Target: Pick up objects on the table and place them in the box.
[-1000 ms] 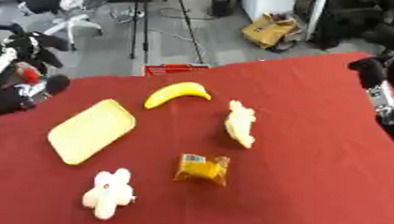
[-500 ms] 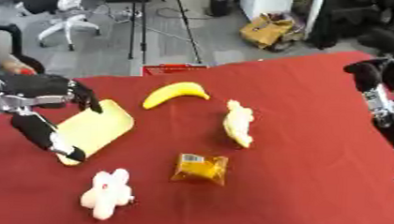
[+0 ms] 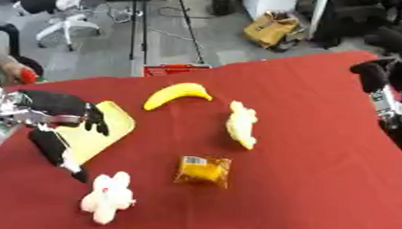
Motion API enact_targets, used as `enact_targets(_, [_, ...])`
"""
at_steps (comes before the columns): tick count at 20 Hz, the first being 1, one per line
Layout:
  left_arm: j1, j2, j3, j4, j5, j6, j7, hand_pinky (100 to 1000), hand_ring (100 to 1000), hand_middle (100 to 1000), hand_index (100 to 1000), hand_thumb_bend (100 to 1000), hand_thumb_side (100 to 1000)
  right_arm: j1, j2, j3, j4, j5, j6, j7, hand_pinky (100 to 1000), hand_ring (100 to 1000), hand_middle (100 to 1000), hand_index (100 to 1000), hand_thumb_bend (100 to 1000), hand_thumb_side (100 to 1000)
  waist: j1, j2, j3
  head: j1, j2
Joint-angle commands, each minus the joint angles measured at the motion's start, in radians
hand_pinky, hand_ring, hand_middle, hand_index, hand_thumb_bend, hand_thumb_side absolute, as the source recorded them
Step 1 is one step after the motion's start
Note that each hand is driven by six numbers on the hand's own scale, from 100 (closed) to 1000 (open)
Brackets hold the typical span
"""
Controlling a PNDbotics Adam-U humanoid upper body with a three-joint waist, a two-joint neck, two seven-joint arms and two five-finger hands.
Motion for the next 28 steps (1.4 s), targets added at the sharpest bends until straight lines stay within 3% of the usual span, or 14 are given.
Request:
enact_targets(1, [-0.023,0.01,-0.014,0.017,0.023,-0.057,-0.044,721,695,717,829,989,577,-0.01,-0.019,-0.001,-0.011,0.0,-0.001,0.004,750,668,846,950,456,805,-0.002,-0.026,-0.001,-0.002,0.001])
enact_targets(6, [-0.027,0.002,-0.043,0.038,0.041,-0.09,-0.044,722,693,712,826,1000,576,-0.01,-0.019,-0.001,-0.01,0.0,-0.002,0.005,750,668,845,950,455,806,0.0,-0.027,-0.003,-0.003,0.003])
enact_targets(19, [-0.05,0.049,-0.103,0.011,0.052,-0.191,-0.044,737,697,697,809,1000,449,-0.009,-0.022,0.002,-0.009,0.0,-0.002,0.008,750,667,845,950,461,806,0.002,-0.03,-0.002,-0.006,0.008])
enact_targets(28, [-0.062,0.051,-0.15,0.029,0.053,-0.233,-0.044,737,702,708,814,1000,438,-0.008,-0.022,0.003,-0.009,-0.001,-0.002,0.009,750,667,845,950,463,807,0.003,-0.032,-0.003,-0.01,0.01])
